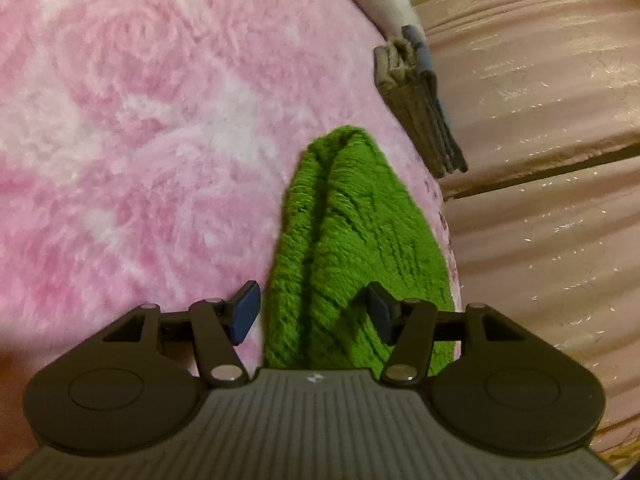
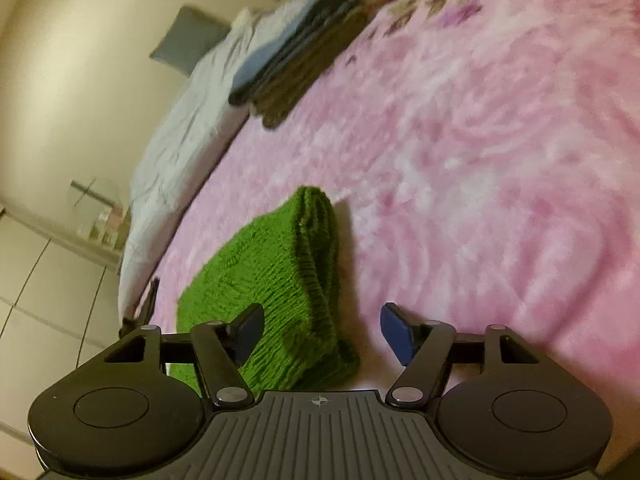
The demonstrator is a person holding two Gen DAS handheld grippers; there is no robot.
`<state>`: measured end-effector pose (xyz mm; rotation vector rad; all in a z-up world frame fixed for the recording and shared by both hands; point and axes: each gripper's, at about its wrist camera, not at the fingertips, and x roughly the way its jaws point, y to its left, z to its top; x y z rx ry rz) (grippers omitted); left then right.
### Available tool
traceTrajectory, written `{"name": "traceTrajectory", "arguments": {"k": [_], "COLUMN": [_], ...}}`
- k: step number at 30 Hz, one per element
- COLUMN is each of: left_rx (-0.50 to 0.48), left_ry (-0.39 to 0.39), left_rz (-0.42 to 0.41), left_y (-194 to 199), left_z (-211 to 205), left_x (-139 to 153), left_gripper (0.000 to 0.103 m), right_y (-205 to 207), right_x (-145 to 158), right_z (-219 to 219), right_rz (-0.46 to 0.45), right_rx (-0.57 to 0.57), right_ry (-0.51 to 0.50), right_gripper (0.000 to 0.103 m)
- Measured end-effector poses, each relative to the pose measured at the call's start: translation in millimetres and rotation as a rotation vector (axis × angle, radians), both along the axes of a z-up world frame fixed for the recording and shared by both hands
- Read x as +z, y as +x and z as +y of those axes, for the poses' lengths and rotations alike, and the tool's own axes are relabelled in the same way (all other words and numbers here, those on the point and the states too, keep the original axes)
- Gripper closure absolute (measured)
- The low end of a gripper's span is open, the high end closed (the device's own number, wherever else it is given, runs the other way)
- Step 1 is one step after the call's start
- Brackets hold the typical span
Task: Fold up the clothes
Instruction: 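Grasp the folded vest edges with the left gripper while the right gripper grasps the other end, then lift the vest with both grippers and carry it onto the blue clothes stack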
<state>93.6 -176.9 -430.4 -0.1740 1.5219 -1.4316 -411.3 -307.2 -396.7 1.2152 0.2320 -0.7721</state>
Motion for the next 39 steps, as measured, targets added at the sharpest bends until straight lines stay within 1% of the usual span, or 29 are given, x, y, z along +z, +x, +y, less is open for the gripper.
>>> {"name": "traceTrajectory", "arguments": {"k": [2, 4, 9, 11, 12, 13, 14, 17, 19, 20, 23, 26, 28, 31, 34, 36, 39], "left_rx": [-0.012, -0.027, -0.066, -0.083, -0.090, -0.096, -0.101, -0.101, -0.104, -0.105, -0.110, -0.127, -0.148, -0.156, -0.181, -0.197, -0.200], "left_ry": [-0.001, 0.003, 0.007, 0.006, 0.007, 0.008, 0.009, 0.002, -0.003, 0.002, 0.013, 0.032, 0.035, 0.023, -0.018, -0.054, -0.088], "left_rz": [0.027, 0.030, 0.043, 0.052, 0.054, 0.056, 0.051, 0.019, -0.029, -0.058, -0.114, -0.117, -0.130, -0.098, -0.091, -0.097, -0.111], "left_y": [2.0, 2.4, 0.1, -0.9, -2.2, -3.5, -5.2, -9.3, -14.5, -17.5, -23.8, -31.7, -38.6, -42.5, -48.1, -53.2, -62.8], "left_z": [-8.3, -16.6, -39.3, -50.2, -54.3, -58.3, -60.6, -59.4, -58.9, -59.2, -63.0, -71.3, -81.6, -101.5, -135.1, -167.4, -220.1], "left_x": [-3.5, -6.4, -12.9, -16.0, -17.9, -19.7, -20.3, -16.0, -6.6, 0.5, 26.9, 60.7, 85.4, 124.5, 162.9, 185.0, 206.4], "left_gripper": [0.050, 0.050, 0.051, 0.057, 0.058, 0.062, 0.067, 0.075, 0.078, 0.079, 0.081, 0.081, 0.081, 0.081, 0.081, 0.081, 0.081], "right_y": [4.2, 9.5, 33.9, 46.0, 51.7, 55.6, 58.0, 56.0, 56.3, 58.3, 65.7, 70.2, 70.7, 68.2, 62.4, 58.0, 54.8], "right_x": [-4.1, -9.2, -22.2, -26.8, -29.2, -31.7, -34.1, -42.2, -39.6, -35.3, -14.2, 17.1, 47.3, 97.7, 148.7, 176.3, 203.8], "right_z": [-10.4, -21.3, -48.0, -56.2, -59.8, -61.8, -62.8, -64.3, -63.1, -62.8, -67.1, -74.0, -81.2, -93.4, -112.2, -130.9, -169.4], "right_rz": [-0.015, -0.033, -0.093, -0.105, -0.108, -0.110, -0.109, -0.137, -0.122, -0.100, -0.037, 0.010, 0.036, 0.062, 0.084, 0.091, 0.101], "right_rx": [0.035, 0.070, 0.186, 0.241, 0.267, 0.283, 0.291, 0.277, 0.259, 0.253, 0.235, 0.223, 0.209, 0.187, 0.161, 0.139, 0.109], "right_ry": [0.019, 0.044, 0.069, 0.056, 0.045, 0.038, 0.034, 0.048, 0.067, 0.074, 0.111, 0.134, 0.141, 0.133, 0.094, 0.057, 0.010], "right_gripper": [0.035, 0.035, 0.036, 0.036, 0.036, 0.044, 0.057, 0.068, 0.071, 0.072, 0.074, 0.074, 0.074, 0.074, 0.074, 0.074, 0.074]}}
